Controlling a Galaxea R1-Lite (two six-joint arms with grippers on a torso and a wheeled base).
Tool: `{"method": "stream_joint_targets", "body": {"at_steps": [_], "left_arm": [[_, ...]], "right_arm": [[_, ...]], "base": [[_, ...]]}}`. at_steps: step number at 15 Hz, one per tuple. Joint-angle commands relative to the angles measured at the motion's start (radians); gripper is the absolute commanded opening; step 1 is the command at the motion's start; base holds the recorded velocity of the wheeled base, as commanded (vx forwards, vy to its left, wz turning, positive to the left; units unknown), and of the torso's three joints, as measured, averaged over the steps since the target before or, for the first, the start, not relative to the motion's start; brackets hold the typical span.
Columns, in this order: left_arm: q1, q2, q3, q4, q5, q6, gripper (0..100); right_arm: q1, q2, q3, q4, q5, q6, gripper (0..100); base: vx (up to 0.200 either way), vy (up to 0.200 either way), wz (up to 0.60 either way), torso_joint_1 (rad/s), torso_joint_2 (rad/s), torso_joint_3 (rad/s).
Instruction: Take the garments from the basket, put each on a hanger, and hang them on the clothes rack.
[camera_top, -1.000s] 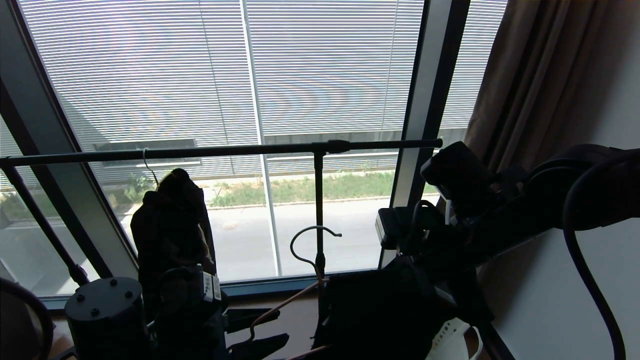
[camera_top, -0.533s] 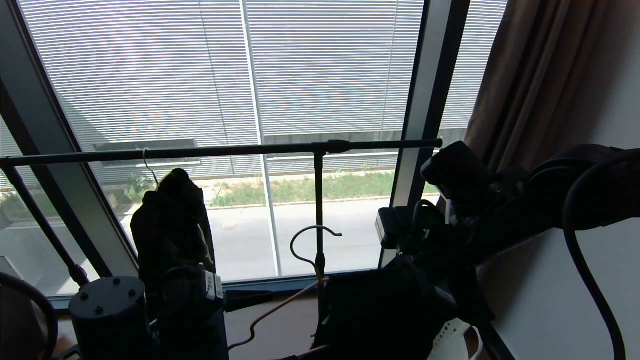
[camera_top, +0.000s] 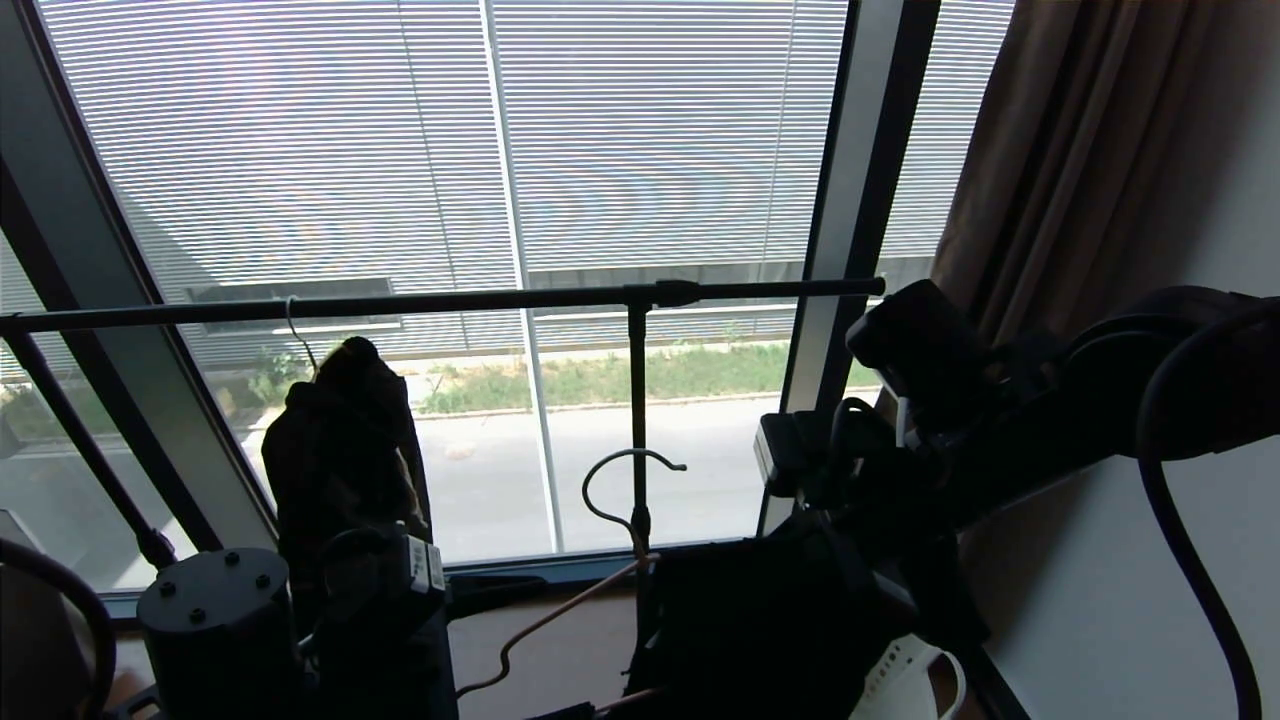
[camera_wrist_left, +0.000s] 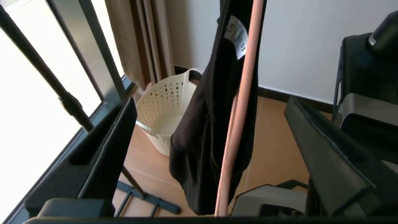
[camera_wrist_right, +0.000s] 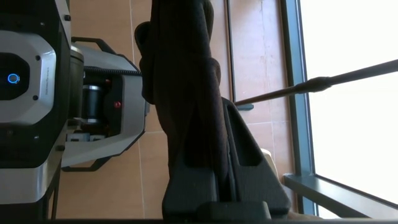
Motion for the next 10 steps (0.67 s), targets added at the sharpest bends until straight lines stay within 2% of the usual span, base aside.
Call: {"method": "stream_joint_targets", "body": {"at_steps": [1,9,10], "left_arm": [[0.006,-0.003,-0.001,-0.001,0.0,0.0,100],[0.023,-0.025,0.003,-0.001,0.0,0.002,100],[0.04,-0.027,0.005,-0.001,0.0,-0.001,100]], "right_arm": [[-0.01,-0.024,0.014,0.0,0.0,-0.001,0],[-0.092,-0.064,0.074,-0.001,-0.001,0.002,0],[-0.098,-0.084,0.085,-0.003,-0.024,0.045,0]], "base": [[0.0,0.0,0.0,0.0,0.0,0.0],[0.0,0.0,0.0,0.0,0.0,0.0],[0.0,0.0,0.0,0.0,0.0,0.0]]}}
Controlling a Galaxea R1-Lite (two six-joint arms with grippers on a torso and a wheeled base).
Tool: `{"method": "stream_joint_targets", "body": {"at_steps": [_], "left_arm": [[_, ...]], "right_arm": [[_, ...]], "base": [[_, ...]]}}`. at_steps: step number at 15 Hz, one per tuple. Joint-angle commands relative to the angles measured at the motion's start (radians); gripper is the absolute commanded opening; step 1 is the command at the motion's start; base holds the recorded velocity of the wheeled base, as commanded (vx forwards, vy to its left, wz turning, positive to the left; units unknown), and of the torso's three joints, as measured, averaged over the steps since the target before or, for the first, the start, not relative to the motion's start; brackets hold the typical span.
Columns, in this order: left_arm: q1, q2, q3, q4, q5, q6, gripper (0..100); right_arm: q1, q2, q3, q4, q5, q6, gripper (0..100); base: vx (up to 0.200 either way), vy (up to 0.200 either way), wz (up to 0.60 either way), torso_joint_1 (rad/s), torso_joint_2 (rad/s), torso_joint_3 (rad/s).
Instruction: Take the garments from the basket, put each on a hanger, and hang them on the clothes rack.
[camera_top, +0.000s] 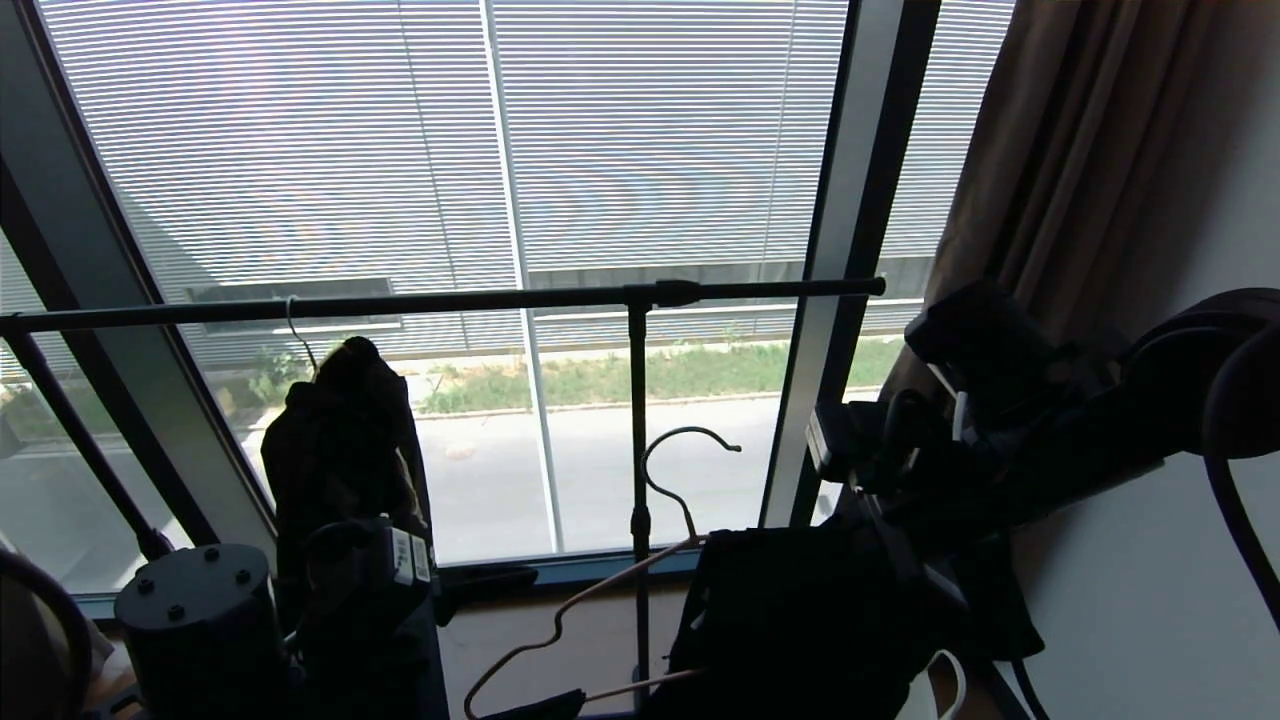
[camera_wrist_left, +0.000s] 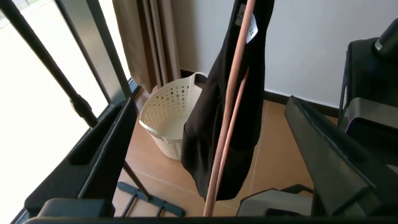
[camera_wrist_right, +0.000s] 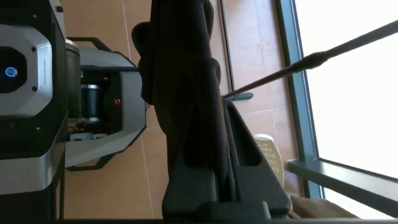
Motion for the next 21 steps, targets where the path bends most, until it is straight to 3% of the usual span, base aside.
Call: {"method": "stream_joint_targets", "body": {"at_steps": [1,5,7,9,12,19,21], "left_arm": [[0.017,-0.015,0.006,-0.001,0.0,-0.003,100],[0.019,-0.018,-0.001,-0.001,0.005,-0.023,100],[0.02,-0.026,-0.005,-0.001,0.02,-0.046,100],[0.01,-0.017,-0.001,-0.001,0.059,-0.075,100],[-0.003,0.009,-0.021,-0.001,0.128,-0.078,100],[-0.041,0.071,0.027,-0.001,0.145,-0.346,100],[-0.047,0.104,0.027,-0.001,0.158,-0.452,100]], "right_arm": [[-0.009,-0.035,0.013,-0.001,-0.038,0.045,0],[-0.017,-0.052,0.036,-0.023,-0.043,0.088,0],[-0.055,-0.067,0.108,-0.093,-0.043,0.094,0],[-0.09,-0.116,0.216,-0.213,-0.043,0.091,0],[-0.116,-0.127,0.223,-0.253,-0.043,0.094,0],[-0.176,-0.184,0.196,-0.262,-0.032,0.128,0],[-0.175,-0.202,0.182,-0.262,-0.032,0.191,0]], "base": [[0.0,0.0,0.0,0.0,0.0,0.0],[0.0,0.0,0.0,0.0,0.0,0.0],[0.0,0.0,0.0,0.0,0.0,0.0],[0.0,0.0,0.0,0.0,0.0,0.0],[0.0,0.0,0.0,0.0,0.0,0.0],[0.0,0.0,0.0,0.0,0.0,0.0],[0.0,0.0,0.0,0.0,0.0,0.0]]}}
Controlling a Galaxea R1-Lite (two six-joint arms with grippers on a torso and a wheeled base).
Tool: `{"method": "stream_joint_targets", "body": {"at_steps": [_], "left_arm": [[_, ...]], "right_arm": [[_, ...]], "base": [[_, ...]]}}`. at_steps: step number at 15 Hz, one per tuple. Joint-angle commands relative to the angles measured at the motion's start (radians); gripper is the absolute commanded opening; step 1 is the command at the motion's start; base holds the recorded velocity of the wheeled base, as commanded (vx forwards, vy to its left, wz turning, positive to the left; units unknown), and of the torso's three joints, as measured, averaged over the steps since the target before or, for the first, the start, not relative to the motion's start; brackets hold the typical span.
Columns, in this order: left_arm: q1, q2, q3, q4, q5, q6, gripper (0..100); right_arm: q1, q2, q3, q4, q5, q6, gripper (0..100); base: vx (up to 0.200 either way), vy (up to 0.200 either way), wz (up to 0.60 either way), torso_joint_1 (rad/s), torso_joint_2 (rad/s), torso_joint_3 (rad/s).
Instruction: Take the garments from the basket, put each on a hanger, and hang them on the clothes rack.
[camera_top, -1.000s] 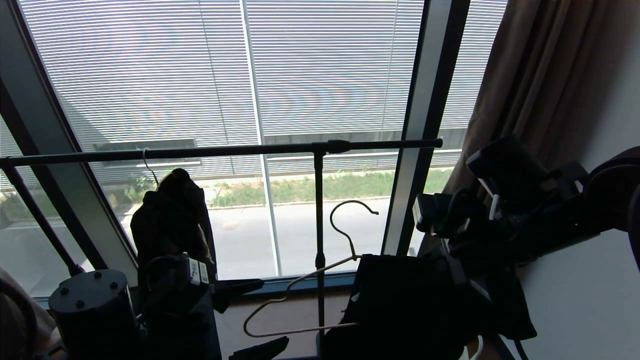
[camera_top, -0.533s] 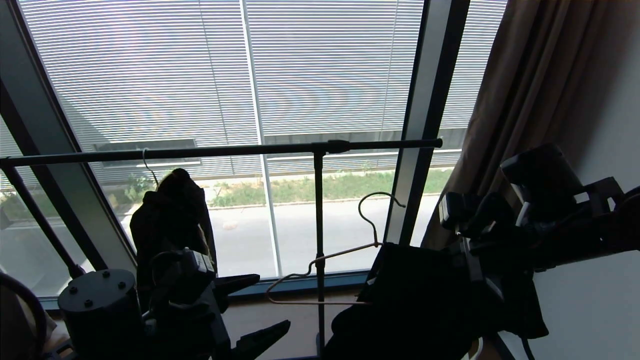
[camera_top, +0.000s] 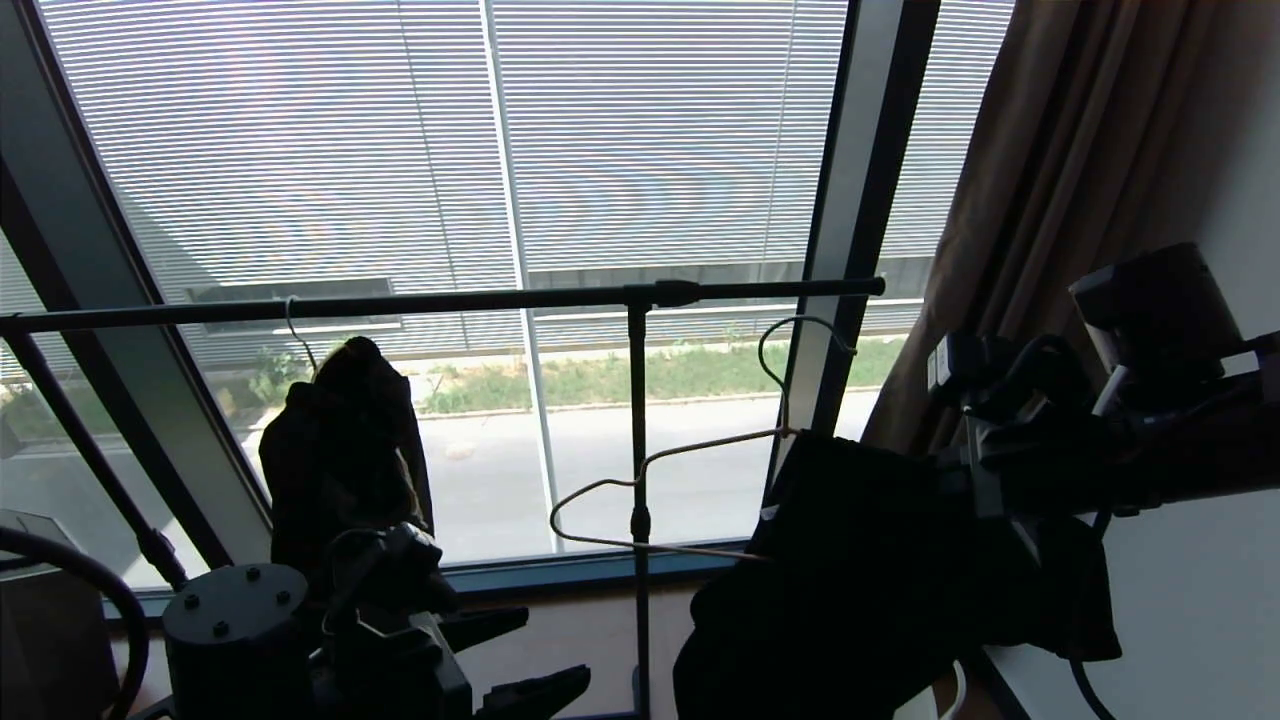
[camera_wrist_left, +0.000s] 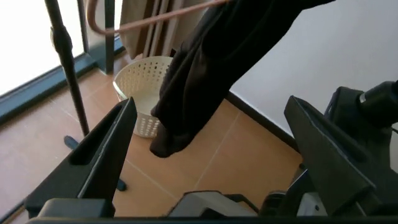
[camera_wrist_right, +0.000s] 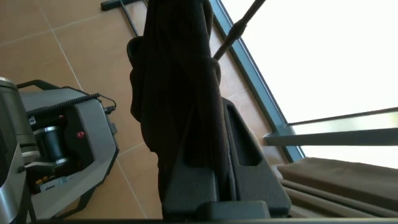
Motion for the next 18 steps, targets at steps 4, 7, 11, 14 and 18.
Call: {"method": "stream_joint_targets", "body": {"at_steps": [4,7,11,14,18], "left_arm": [[-0.043,0.091,-0.068,-0.001,0.06,-0.23,100],[-0.048,0.117,-0.089,-0.001,0.06,-0.336,100],[-0.047,0.128,-0.106,-0.001,0.055,-0.379,100],[-0.048,0.147,-0.142,-0.001,0.052,-0.399,100],[-0.054,0.16,-0.186,-0.001,0.048,-0.401,100]], "right_arm": [[0.017,-0.022,-0.032,-0.029,0.005,0.145,0],[0.017,-0.043,-0.002,-0.075,0.034,0.147,0],[0.02,-0.078,0.024,-0.083,0.083,0.145,0],[0.035,-0.1,0.082,-0.165,0.105,0.145,0],[0.063,-0.109,0.128,-0.227,0.116,0.144,0]], "base": [[0.0,0.0,0.0,0.0,0.0,0.0],[0.0,0.0,0.0,0.0,0.0,0.0],[0.0,0.0,0.0,0.0,0.0,0.0],[0.0,0.0,0.0,0.0,0.0,0.0],[0.0,0.0,0.0,0.0,0.0,0.0]]}}
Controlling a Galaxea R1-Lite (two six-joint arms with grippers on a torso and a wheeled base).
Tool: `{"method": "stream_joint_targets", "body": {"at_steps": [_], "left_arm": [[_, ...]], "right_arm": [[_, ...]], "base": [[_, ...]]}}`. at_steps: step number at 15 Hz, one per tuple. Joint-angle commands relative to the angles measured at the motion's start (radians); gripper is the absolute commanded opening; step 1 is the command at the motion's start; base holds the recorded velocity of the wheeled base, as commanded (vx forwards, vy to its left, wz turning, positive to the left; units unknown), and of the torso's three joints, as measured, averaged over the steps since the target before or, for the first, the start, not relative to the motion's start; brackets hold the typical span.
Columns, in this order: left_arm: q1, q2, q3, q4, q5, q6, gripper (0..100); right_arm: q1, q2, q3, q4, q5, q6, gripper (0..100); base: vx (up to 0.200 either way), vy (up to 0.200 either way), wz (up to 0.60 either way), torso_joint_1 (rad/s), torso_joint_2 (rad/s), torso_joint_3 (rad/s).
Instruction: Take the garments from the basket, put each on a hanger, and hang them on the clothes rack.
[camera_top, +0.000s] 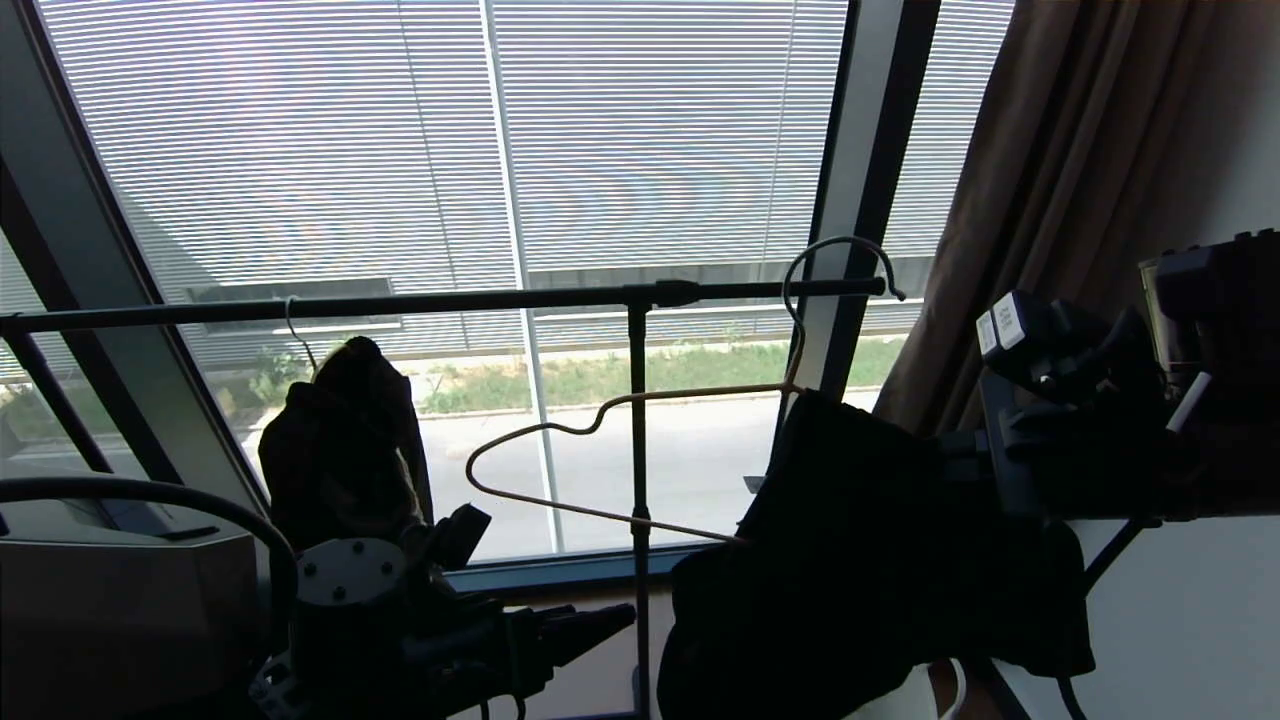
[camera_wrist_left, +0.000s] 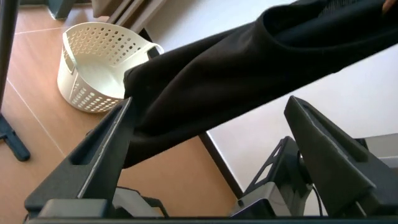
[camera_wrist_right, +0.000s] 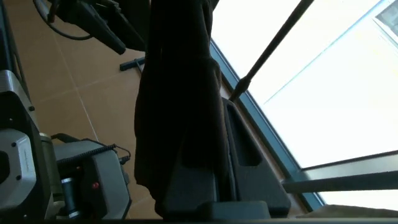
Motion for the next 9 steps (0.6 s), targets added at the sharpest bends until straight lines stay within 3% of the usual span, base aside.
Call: {"method": "stream_joint_targets", "body": {"at_steps": [1,9], "left_arm": [[-0.003,0.012,-0.027,-0.001,0.0,-0.005,100],[-0.066,0.04,-0.096,-0.001,0.001,-0.011,100]], "right_arm": [[0.005,-0.009,0.012,0.001,0.0,0.0,0],[0.052,-0.015,0.023,0.0,0.0,0.0,0]], "base": [[0.0,0.0,0.0,0.0,0.0,0.0],[0.0,0.0,0.0,0.0,0.0,0.0]]}}
